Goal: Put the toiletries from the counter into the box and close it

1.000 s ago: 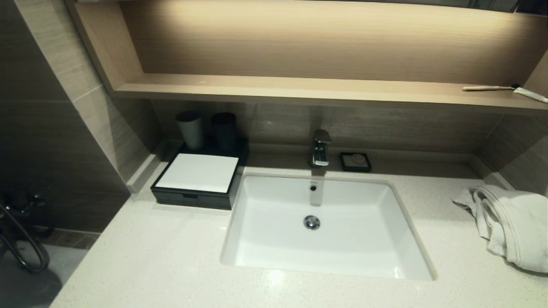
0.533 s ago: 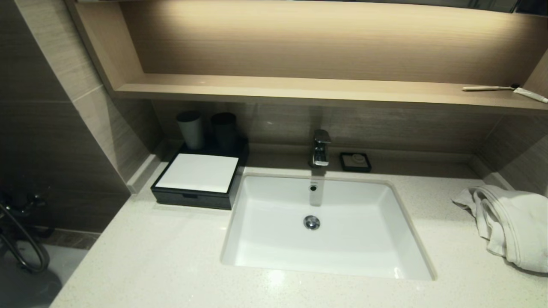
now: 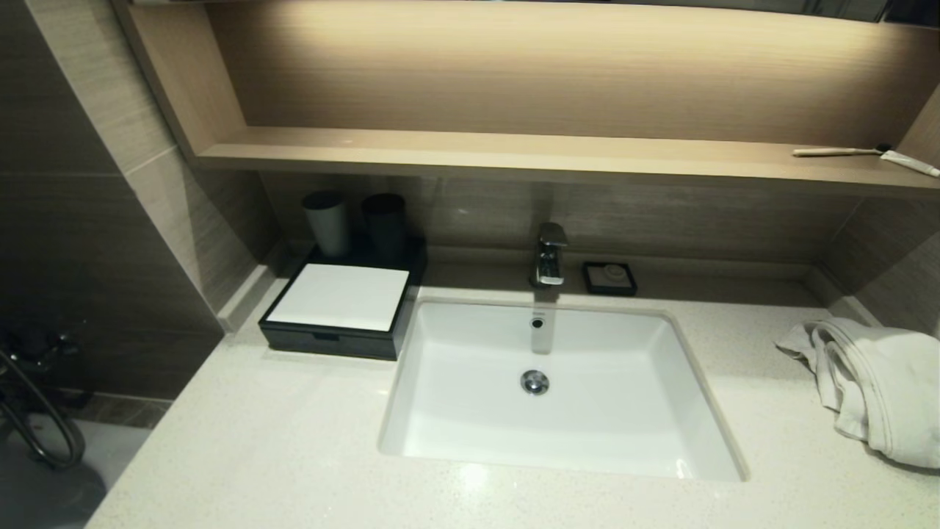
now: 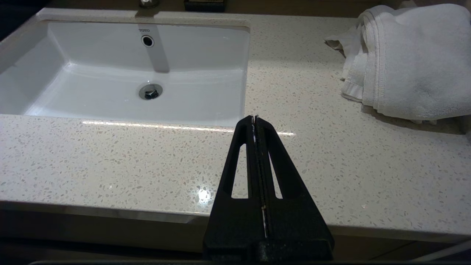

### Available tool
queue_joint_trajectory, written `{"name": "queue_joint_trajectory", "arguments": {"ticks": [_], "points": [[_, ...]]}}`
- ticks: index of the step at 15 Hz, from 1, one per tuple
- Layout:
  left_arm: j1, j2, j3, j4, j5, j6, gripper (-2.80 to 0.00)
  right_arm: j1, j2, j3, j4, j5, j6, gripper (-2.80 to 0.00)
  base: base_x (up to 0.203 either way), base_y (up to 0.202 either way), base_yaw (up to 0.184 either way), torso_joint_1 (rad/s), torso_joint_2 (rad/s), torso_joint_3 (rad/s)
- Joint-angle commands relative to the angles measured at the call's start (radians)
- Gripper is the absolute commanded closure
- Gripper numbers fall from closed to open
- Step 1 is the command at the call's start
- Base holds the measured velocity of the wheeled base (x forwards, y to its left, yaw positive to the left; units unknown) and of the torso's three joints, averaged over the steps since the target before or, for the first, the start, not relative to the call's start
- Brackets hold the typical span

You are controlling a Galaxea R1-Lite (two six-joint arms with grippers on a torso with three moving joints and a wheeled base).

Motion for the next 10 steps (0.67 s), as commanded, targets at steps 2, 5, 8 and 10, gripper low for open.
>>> {"name": "queue_joint_trajectory", "arguments": {"ticks": [2,5,8,10], "points": [[0.000,-0.003,0.031,-0.004,-0.001,0.003,0.00,0.000,0.000,0.000,0.000,0.001,0.000,0.00,0.000,0.000,0.000,0.000,0.00,0.000],[0.000,-0.004,0.099,-0.069,0.016,0.013,0.00,0.000,0.000,0.000,0.000,0.001,0.000,0.00,0.000,0.000,0.000,0.000,0.00,0.000],[0.000,-0.024,0.127,-0.081,0.075,0.021,0.00,0.000,0.000,0.000,0.000,0.001,0.000,0.00,0.000,0.000,0.000,0.000,0.00,0.000],[0.000,-0.055,0.127,-0.018,0.079,0.031,0.00,0.000,0.000,0.000,0.000,0.001,0.000,0.00,0.000,0.000,0.000,0.000,0.00,0.000]]}}
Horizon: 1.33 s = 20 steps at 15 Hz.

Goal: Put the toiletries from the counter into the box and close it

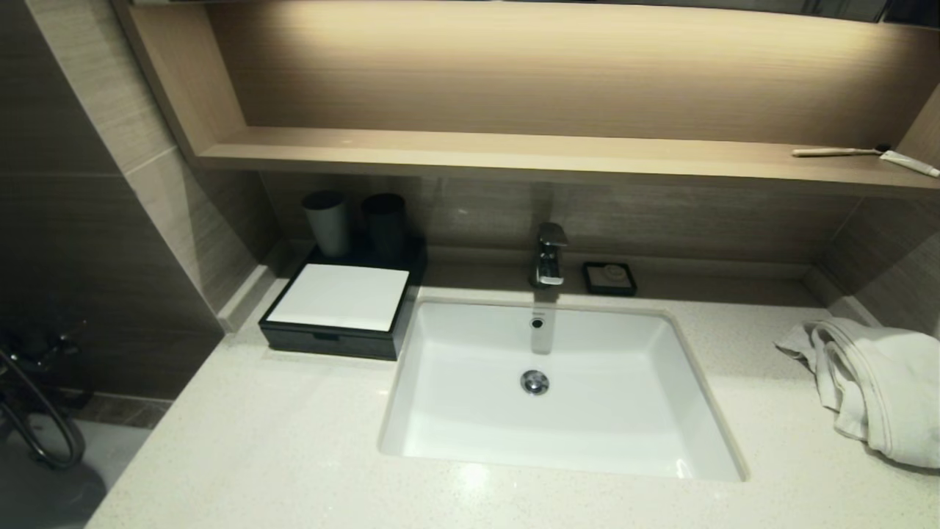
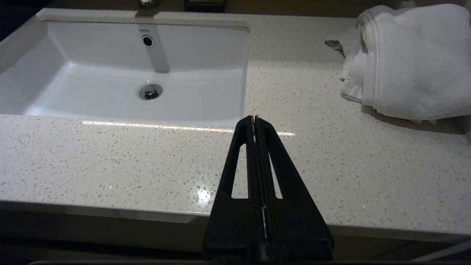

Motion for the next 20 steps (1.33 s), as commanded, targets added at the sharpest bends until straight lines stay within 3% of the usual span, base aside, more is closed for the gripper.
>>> {"name": "queue_joint_trajectory", "arguments": {"ticks": [1,5,7,20], "points": [[0.000,-0.018,0.002,0.013,0.000,0.001,0.00,0.000,0.000,0.000,0.000,0.001,0.000,0.00,0.000,0.000,0.000,0.000,0.00,0.000],[0.000,-0.022,0.002,0.039,0.014,-0.014,0.00,0.000,0.000,0.000,0.000,0.001,0.000,0.00,0.000,0.000,0.000,0.000,0.00,0.000],[0.000,-0.024,0.002,0.037,0.023,-0.068,0.00,0.000,0.000,0.000,0.000,0.001,0.000,0.00,0.000,0.000,0.000,0.000,0.00,0.000],[0.000,-0.024,0.002,0.033,0.021,-0.083,0.00,0.000,0.000,0.000,0.000,0.000,0.000,0.00,0.000,0.000,0.000,0.000,0.00,0.000]]}}
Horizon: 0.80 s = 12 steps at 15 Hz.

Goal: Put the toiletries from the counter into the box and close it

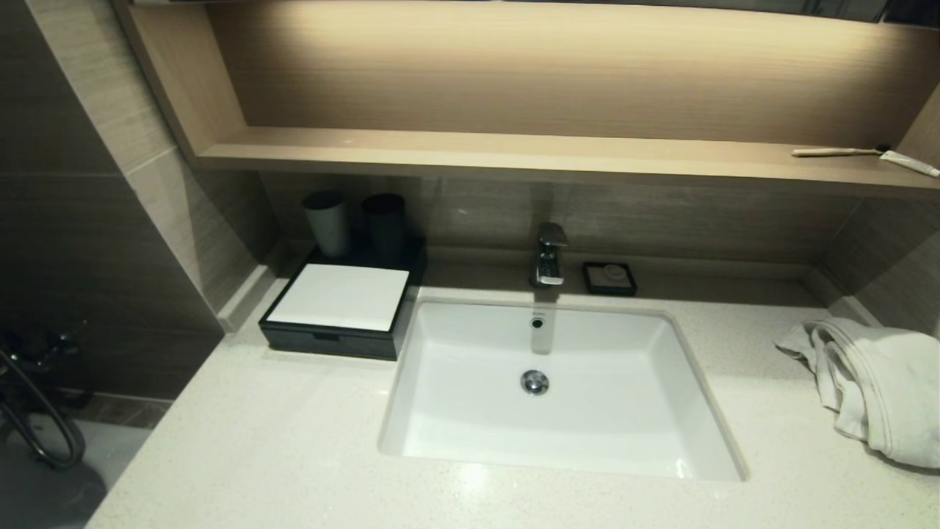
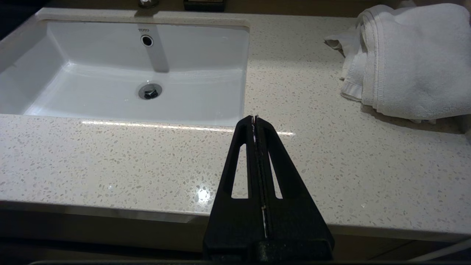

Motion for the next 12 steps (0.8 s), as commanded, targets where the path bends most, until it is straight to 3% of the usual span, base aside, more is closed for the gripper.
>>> {"name": "queue_joint_trajectory", "arguments": {"ticks": [1,12], "points": [[0.000,0.000,0.000,0.000,0.000,0.001,0.00,0.000,0.000,0.000,0.000,0.001,0.000,0.00,0.000,0.000,0.000,0.000,0.00,0.000],[0.000,0.000,0.000,0.001,0.000,0.000,0.00,0.000,0.000,0.000,-0.001,0.001,0.000,0.00,0.000,0.000,0.000,0.000,0.00,0.000]]}}
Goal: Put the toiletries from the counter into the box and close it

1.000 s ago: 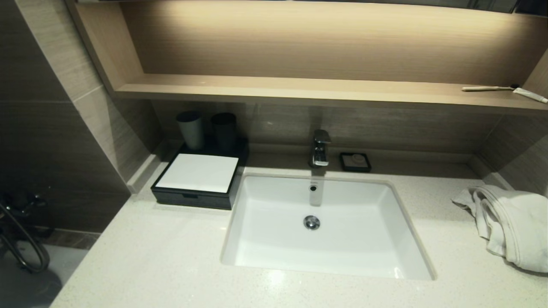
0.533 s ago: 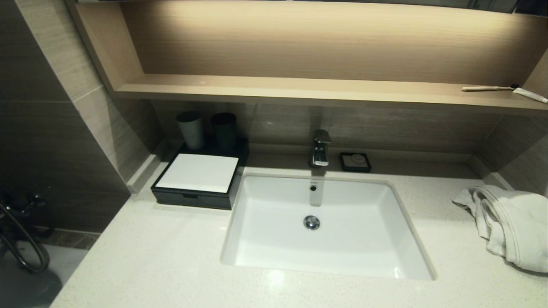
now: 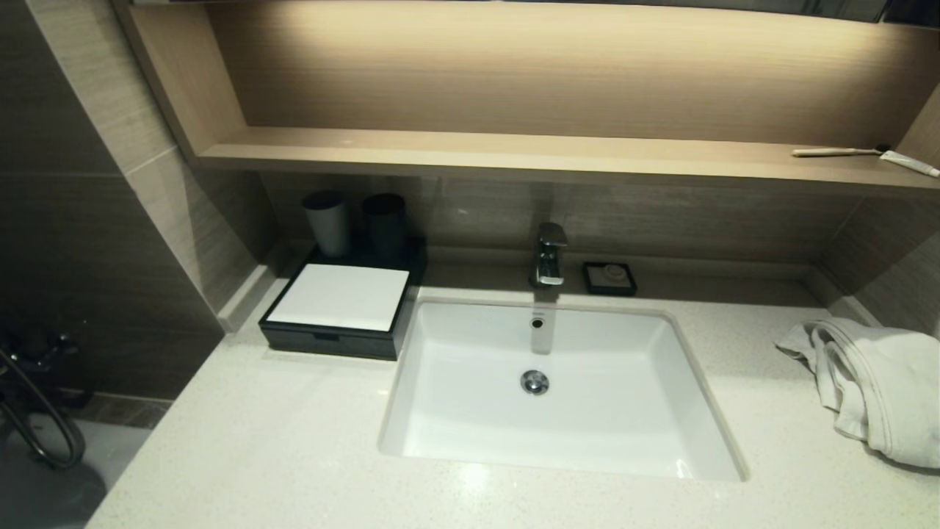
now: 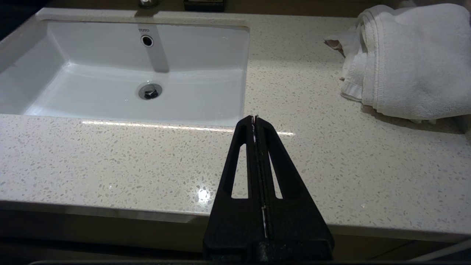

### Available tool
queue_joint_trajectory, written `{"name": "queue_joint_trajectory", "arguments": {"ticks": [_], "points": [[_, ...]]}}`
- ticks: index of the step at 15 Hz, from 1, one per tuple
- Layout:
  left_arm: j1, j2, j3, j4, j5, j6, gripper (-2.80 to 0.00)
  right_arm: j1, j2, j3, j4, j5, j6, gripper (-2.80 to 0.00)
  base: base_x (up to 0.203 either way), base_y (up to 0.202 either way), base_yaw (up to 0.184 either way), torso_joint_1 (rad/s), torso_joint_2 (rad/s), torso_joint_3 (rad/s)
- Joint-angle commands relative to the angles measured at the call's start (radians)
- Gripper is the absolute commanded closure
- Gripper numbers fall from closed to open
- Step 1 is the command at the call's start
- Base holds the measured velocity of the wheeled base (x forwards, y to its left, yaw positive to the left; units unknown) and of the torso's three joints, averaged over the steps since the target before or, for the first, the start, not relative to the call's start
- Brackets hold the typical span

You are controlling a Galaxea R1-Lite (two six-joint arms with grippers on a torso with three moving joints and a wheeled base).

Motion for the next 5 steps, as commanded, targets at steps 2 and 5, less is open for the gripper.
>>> {"name": "queue_joint_trajectory", "arguments": {"ticks": [2,5], "points": [[0.000,0.000,0.000,-0.001,0.000,0.001,0.00,0.000,0.000,0.000,-0.001,0.000,0.000,0.00,0.000,0.000,0.000,0.000,0.00,0.000],[0.000,0.000,0.000,-0.001,0.000,0.000,0.00,0.000,0.002,0.000,0.001,0.000,0.000,0.00,0.000,0.000,0.000,0.000,0.00,0.000]]}}
